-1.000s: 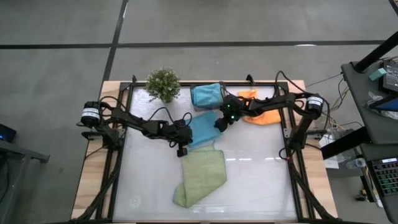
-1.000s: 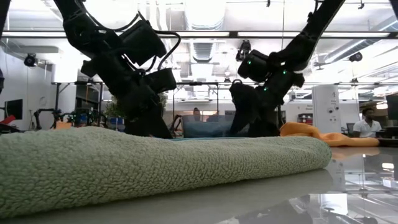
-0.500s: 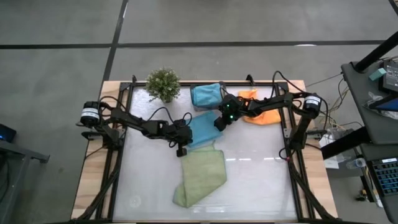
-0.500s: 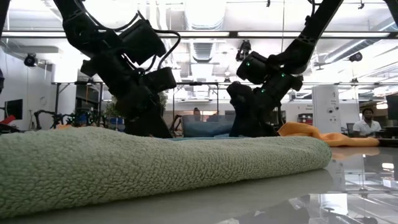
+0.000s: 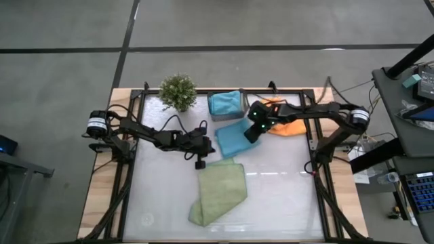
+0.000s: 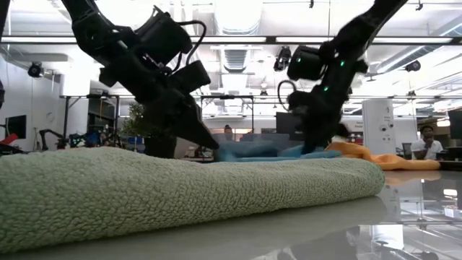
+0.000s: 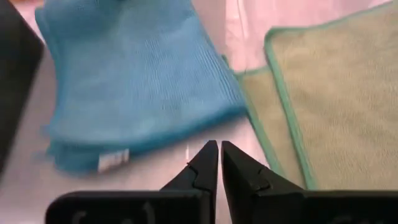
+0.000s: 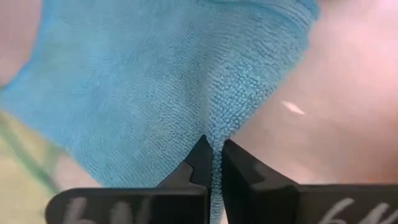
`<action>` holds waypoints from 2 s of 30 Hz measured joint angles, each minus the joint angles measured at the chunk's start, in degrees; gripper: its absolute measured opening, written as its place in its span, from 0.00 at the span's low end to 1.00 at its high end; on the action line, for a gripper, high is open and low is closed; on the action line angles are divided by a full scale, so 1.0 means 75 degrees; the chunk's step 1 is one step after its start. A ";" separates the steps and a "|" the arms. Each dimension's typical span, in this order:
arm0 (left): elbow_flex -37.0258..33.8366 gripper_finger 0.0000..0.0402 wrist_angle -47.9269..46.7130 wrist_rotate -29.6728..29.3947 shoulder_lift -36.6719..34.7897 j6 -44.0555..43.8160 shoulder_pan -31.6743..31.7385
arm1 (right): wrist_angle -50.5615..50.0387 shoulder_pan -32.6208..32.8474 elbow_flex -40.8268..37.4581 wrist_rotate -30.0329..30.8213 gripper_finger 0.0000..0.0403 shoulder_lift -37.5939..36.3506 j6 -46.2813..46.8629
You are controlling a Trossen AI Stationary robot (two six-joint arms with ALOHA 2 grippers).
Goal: Fold microfiber towels
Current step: Fold the blue towel
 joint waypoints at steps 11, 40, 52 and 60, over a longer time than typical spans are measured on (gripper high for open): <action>0.0000 0.02 0.1821 -0.0234 0.0747 0.0417 0.0133 | -0.2280 0.0120 0.0717 0.1471 0.02 -0.0571 -0.0172; 0.0411 0.02 0.2467 -0.0231 0.1460 0.0607 0.0313 | -0.2370 0.1148 0.3606 0.1858 0.02 0.2514 -0.0047; 0.0418 0.02 0.2571 -0.0222 0.2229 0.0554 0.0584 | -0.1924 0.1406 0.3765 0.1774 0.02 0.2588 0.0009; 0.0545 0.02 0.2586 -0.0222 0.2331 0.0549 0.0612 | -0.1265 0.1434 0.3762 0.1778 0.02 0.2597 0.0116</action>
